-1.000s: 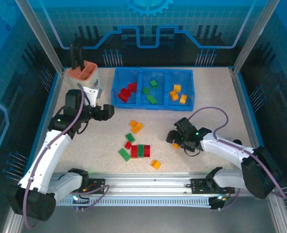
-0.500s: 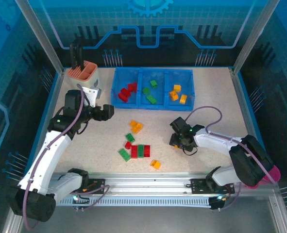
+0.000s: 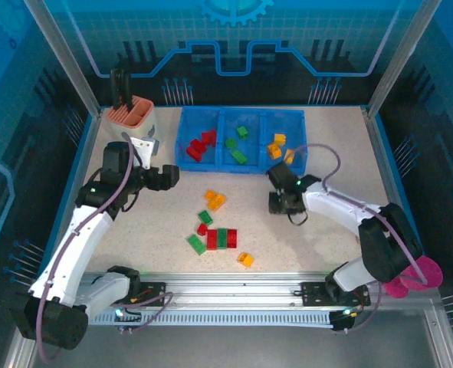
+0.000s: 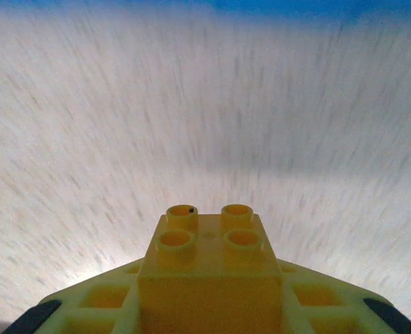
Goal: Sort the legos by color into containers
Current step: Pick up the lego from the bottom-center of the table, then place the lego in the container.
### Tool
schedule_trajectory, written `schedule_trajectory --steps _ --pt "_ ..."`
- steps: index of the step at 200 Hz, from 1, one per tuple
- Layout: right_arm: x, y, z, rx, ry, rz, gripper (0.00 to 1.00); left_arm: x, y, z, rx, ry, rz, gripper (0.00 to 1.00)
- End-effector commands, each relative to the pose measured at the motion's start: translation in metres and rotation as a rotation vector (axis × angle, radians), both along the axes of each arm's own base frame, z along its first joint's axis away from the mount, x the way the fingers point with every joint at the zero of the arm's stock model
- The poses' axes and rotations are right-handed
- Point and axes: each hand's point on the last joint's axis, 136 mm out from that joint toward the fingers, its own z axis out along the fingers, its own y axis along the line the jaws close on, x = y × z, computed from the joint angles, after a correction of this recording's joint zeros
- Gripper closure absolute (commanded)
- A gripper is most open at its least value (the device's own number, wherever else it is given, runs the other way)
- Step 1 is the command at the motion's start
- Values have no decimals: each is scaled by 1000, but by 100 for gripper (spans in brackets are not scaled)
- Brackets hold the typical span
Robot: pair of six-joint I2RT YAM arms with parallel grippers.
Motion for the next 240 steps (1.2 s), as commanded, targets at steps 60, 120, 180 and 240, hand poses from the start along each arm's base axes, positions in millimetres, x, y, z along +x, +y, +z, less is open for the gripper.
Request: schedule_trajectory --steps 60,120,180,240 --pt "135 -30 26 -184 -61 146 69 1 10 -14 37 38 19 7" --pt "167 -36 -33 -190 47 152 69 4 15 -20 42 56 31 7" --pt "164 -37 -66 -197 104 157 64 7 17 -25 47 77 39 7" --pt "163 -35 -52 -196 85 175 50 8 19 -24 46 75 43 7"
